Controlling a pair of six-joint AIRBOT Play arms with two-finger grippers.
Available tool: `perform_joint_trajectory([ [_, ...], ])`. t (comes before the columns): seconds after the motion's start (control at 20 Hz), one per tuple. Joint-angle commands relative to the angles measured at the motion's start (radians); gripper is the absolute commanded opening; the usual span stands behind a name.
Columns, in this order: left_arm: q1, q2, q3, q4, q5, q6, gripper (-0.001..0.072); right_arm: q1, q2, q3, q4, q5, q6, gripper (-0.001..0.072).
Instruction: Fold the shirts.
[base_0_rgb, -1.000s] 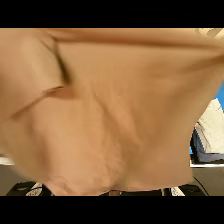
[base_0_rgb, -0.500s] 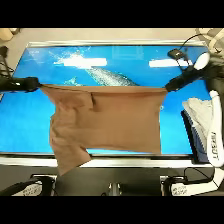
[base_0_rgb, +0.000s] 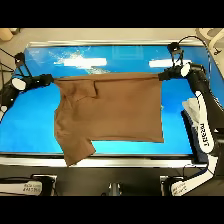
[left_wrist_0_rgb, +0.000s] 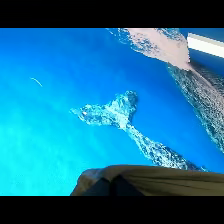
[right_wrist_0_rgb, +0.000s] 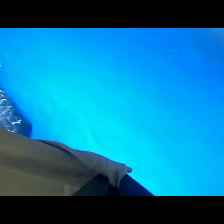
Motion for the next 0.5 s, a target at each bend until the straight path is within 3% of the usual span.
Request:
perform_joint_trajectory([
  [0.0, -0.008, -0.068, 0.025, -0.075, -0.003, -0.014, 0.0024, 0.000, -0.029, 0.000, 0.002, 0.051, 0.018, 0.0025],
  [0.2, 0.010, 0.013, 0.025, -0.039, -0.159, 0.116, 0.0024, -0.001, -0.005, 0.000, -0.011, 0.259, -0.061, 0.0025],
  [0.35, 0.022, 0.021, 0.016, 0.025, -0.467, 0.117, 0.0023, -0.001, -0.005, -0.001, -0.011, 0.529, -0.095, 0.0025],
  [0.45, 0.020, -0.004, -0.016, 0.047, -0.590, 0.117, 0.0023, -0.001, -0.040, -0.002, -0.010, 0.627, -0.095, 0.0025],
])
